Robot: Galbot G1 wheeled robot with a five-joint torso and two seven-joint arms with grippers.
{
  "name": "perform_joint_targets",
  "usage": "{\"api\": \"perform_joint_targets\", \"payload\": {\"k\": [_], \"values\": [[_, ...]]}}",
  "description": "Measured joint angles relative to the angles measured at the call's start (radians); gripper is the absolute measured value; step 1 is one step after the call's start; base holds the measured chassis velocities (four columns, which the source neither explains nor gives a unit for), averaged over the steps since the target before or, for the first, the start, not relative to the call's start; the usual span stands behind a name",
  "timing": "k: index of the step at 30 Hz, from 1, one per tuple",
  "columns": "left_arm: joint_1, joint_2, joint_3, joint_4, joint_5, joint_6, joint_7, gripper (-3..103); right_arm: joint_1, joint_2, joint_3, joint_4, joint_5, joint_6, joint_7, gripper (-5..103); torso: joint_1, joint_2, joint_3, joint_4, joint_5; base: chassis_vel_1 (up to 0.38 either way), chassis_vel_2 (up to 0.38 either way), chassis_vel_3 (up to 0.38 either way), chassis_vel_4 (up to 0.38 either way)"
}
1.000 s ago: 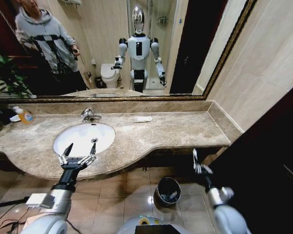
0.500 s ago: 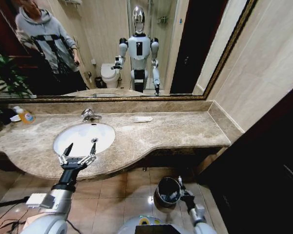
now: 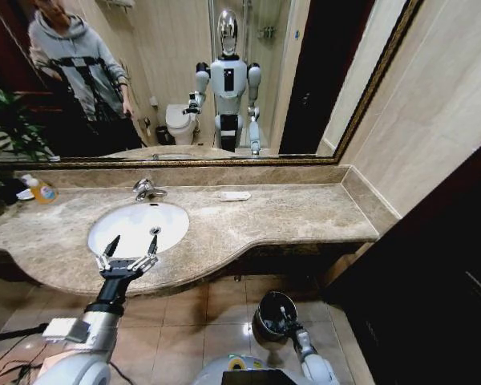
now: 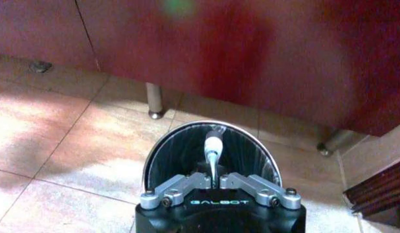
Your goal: Pick up the trash from the sink and place it in the trash bin.
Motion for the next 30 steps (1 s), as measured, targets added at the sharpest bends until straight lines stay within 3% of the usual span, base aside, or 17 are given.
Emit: {"api": "perform_joint_targets", "payload": {"k": [5, 6, 8, 9, 10, 13, 16, 22, 24, 30], "values": [[0.0, 0.0, 0.0, 0.0, 0.0, 0.0, 0.0, 100, 0.044, 0.002, 0.002, -0.057, -0.008, 0.009, 0.013, 0, 0.0, 0.0, 0.0, 0.0001, -0.0001, 0.0, 0.0, 0.0, 0.0], [0.0, 0.0, 0.0, 0.0, 0.0, 0.0, 0.0, 100, 0.049, 0.001, 0.002, -0.064, -0.008, 0.01, 0.015, 5, 0.0, 0.0, 0.0, 0.0, 0.0, 0.0, 0.0, 0.0, 0.0], [0.0, 0.0, 0.0, 0.0, 0.0, 0.0, 0.0, 100, 0.052, 0.0, 0.002, -0.068, -0.007, 0.01, 0.017, 5, 0.0, 0.0, 0.0, 0.0, 0.0, 0.0, 0.0, 0.0, 0.0], [0.0, 0.0, 0.0, 0.0, 0.0, 0.0, 0.0, 100, 0.055, -0.002, 0.002, -0.071, -0.006, 0.011, 0.018, 15, 0.0, 0.0, 0.0, 0.0001, 0.0, 0.0, 0.0, 0.0, 0.0], [0.0, 0.0, 0.0, 0.0, 0.0, 0.0, 0.0, 100, 0.054, -0.004, 0.002, -0.071, -0.005, 0.011, 0.018, 15, 0.0, 0.0, 0.0, 0.0001, 0.0, 0.0, 0.0, 0.0, 0.0], [0.0, 0.0, 0.0, 0.0, 0.0, 0.0, 0.0, 100, 0.052, -0.008, 0.003, -0.073, -0.001, 0.014, 0.018, 32, 0.0, 0.0, 0.0, 0.0, 0.0, 0.0, 0.0, 0.0, 0.0], [0.0, 0.0, 0.0, 0.0, 0.0, 0.0, 0.0, 100, 0.047, -0.01, 0.004, -0.07, 0.004, 0.016, 0.018, 37, 0.0, 0.0, 0.0, 0.0, 0.0, 0.0, 0.0, 0.0, 0.0], [0.0, 0.0, 0.0, 0.0, 0.0, 0.0, 0.0, 100, 0.019, -0.017, 0.009, -0.041, 0.024, 0.022, 0.019, 65, 0.0, 0.0, 0.0, 0.0, 0.0001, 0.0, 0.0, 0.0, 0.0], [0.0, 0.0, 0.0, 0.0, 0.0, 0.0, 0.0, 100, 0.012, -0.018, 0.011, -0.035, 0.028, 0.026, 0.02, 65, 0.0, 0.0, 0.0, 0.0, 0.0, 0.0, 0.0, 0.0, 0.0], [0.0, 0.0, 0.0, 0.0, 0.0, 0.0, 0.0, 100, -0.061, -0.024, 0.012, 0.082, 0.103, 0.04, 0.048, 91, 0.0, 0.0, 0.0, 0.0001, 0.0001, 0.0, 0.0, 0.0, 0.0]]}}
